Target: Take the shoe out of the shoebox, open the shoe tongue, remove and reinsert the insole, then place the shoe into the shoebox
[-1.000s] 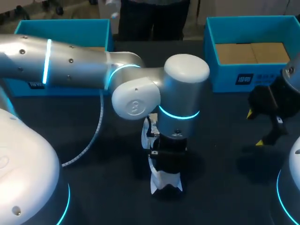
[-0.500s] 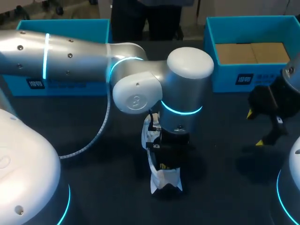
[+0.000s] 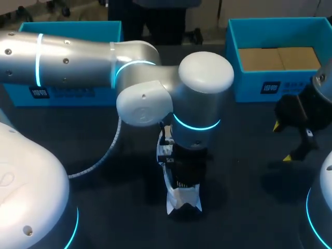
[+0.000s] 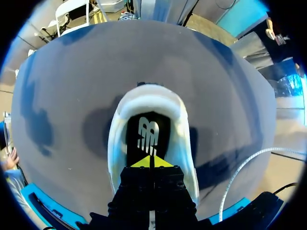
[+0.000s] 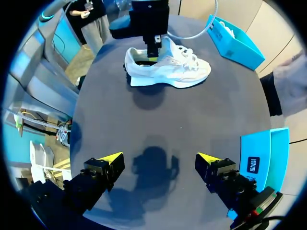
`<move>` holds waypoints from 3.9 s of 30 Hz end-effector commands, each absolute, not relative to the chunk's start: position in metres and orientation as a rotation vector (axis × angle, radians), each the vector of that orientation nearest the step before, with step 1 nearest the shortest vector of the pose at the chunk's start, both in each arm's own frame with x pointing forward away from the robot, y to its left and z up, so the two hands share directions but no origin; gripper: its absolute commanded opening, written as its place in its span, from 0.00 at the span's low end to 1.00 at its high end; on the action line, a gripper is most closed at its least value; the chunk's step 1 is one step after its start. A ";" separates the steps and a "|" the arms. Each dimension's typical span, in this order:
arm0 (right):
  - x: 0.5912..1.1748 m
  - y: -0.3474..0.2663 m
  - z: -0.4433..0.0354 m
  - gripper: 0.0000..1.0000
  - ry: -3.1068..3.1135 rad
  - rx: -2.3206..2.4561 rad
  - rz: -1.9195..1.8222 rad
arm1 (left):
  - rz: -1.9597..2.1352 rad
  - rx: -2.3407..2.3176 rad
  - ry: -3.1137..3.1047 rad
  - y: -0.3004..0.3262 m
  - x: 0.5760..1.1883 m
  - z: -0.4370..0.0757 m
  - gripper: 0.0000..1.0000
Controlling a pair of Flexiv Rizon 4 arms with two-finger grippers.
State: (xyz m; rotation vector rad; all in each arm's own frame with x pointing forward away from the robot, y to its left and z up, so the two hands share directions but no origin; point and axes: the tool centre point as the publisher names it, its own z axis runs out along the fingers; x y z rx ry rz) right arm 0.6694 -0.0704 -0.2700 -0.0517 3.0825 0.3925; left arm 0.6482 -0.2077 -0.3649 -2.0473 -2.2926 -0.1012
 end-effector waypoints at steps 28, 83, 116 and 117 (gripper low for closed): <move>0.669 -0.070 -0.271 1.00 3.082 -0.052 0.391 | -0.129 -1.876 -2.415 -0.194 0.650 -0.366 1.00; 0.669 -0.070 -0.271 1.00 3.082 -0.052 0.391 | 0.061 -2.026 -2.333 -0.203 0.695 -0.310 0.33; 0.669 -0.070 -0.271 1.00 3.082 -0.052 0.391 | 0.144 -2.021 -2.326 -0.194 0.661 -0.313 0.43; 0.669 -0.070 -0.271 1.00 3.082 -0.052 0.391 | 0.157 -2.007 -2.333 -0.191 0.660 -0.306 0.44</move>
